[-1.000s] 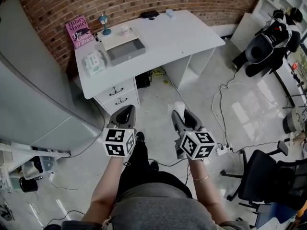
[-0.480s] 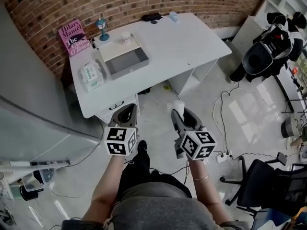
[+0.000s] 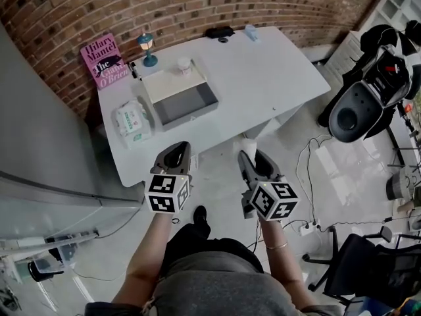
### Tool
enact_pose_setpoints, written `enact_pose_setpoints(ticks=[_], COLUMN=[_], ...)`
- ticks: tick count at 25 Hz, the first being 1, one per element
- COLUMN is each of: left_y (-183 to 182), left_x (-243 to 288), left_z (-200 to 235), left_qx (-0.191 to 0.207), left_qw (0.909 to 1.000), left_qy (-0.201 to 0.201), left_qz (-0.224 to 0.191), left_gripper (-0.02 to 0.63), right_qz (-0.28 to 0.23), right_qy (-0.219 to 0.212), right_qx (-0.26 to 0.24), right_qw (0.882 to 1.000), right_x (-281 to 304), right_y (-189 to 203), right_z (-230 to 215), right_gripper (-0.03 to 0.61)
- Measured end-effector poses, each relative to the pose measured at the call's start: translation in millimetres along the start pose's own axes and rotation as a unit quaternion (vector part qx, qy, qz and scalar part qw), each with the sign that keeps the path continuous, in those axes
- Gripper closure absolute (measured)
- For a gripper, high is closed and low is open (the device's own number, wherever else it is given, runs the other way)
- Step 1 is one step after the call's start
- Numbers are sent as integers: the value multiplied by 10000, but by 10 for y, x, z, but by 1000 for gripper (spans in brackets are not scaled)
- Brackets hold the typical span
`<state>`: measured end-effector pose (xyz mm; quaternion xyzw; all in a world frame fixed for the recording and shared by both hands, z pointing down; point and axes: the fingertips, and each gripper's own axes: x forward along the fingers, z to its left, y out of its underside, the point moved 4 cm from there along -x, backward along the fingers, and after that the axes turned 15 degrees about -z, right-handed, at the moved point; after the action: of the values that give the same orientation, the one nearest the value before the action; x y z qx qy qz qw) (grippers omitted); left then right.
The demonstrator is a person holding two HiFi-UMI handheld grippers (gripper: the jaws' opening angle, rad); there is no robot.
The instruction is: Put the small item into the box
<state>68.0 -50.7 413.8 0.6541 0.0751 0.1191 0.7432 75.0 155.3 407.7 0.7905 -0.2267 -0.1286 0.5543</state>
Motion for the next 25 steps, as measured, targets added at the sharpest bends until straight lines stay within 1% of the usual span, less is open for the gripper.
enact_pose_setpoints(ticks=[8, 19, 25], left_y=[-22, -21, -11], left_x=[253, 425, 535], left_z=[301, 443, 513], left_qx=[-53, -96, -69], left_qw=[10000, 10000, 9999], left_qy=[23, -17, -145], left_qz=[-19, 15, 37], left_gripper=[588, 588, 588], right_qz=[11, 61, 76], right_qy=[62, -18, -142], right_qx=[-50, -107, -72], right_qw=[10000, 9999, 9998], right_x=[390, 643, 838], right_y=[-17, -73, -88], right_z=[2, -8, -78], right_gripper=[413, 413, 413])
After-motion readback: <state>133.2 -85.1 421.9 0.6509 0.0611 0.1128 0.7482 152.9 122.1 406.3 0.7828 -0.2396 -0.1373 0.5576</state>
